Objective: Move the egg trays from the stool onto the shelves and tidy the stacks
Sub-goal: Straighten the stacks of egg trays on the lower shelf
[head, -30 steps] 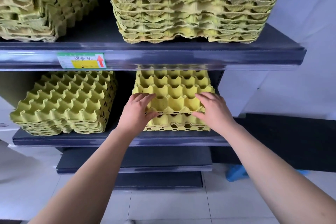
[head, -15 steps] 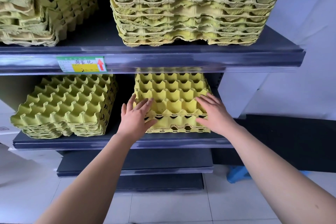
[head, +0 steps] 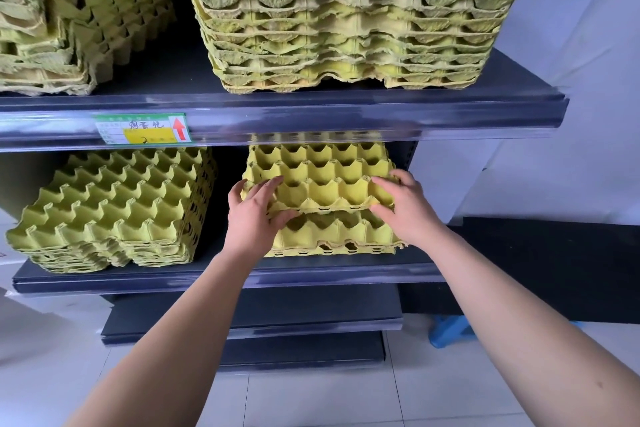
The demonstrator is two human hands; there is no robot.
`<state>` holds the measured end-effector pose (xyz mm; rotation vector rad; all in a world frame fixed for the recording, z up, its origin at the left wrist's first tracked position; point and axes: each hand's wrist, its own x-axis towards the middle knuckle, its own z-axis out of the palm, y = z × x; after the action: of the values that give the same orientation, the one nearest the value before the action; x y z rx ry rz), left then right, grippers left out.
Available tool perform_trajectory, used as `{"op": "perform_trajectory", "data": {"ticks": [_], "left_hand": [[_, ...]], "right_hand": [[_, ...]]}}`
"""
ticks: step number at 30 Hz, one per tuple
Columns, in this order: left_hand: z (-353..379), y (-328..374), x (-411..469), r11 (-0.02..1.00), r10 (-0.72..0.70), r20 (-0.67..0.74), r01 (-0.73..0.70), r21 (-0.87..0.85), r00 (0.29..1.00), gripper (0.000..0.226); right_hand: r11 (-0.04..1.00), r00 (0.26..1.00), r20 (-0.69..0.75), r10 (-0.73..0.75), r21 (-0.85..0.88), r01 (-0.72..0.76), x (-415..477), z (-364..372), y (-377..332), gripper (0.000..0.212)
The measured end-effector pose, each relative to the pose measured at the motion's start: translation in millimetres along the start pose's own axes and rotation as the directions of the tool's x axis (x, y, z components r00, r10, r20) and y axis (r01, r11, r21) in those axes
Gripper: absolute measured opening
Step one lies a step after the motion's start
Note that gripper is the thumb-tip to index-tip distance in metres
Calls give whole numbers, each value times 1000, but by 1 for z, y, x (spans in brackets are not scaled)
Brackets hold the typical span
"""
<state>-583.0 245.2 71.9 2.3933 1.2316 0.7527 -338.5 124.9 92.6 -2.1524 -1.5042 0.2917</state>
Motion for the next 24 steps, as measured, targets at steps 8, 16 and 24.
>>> {"op": "perform_trajectory", "data": {"ticks": [8,16,24], "left_hand": [[-11,-5,-13,986,160,-48,-157,62,986,70],[-6,6,-28,991,67,-84,-56,123,994,57],[-4,69,-73,879,-346,81,353,-320,935,49]], "right_hand": [[995,982,-159,-97,-31,94,-38,-7,-4,55],[999,950,-310,-42,-13,40,-72,9,-2,56],[1000,915,-402,-21,-28,10,-84,21,-23,57]]}}
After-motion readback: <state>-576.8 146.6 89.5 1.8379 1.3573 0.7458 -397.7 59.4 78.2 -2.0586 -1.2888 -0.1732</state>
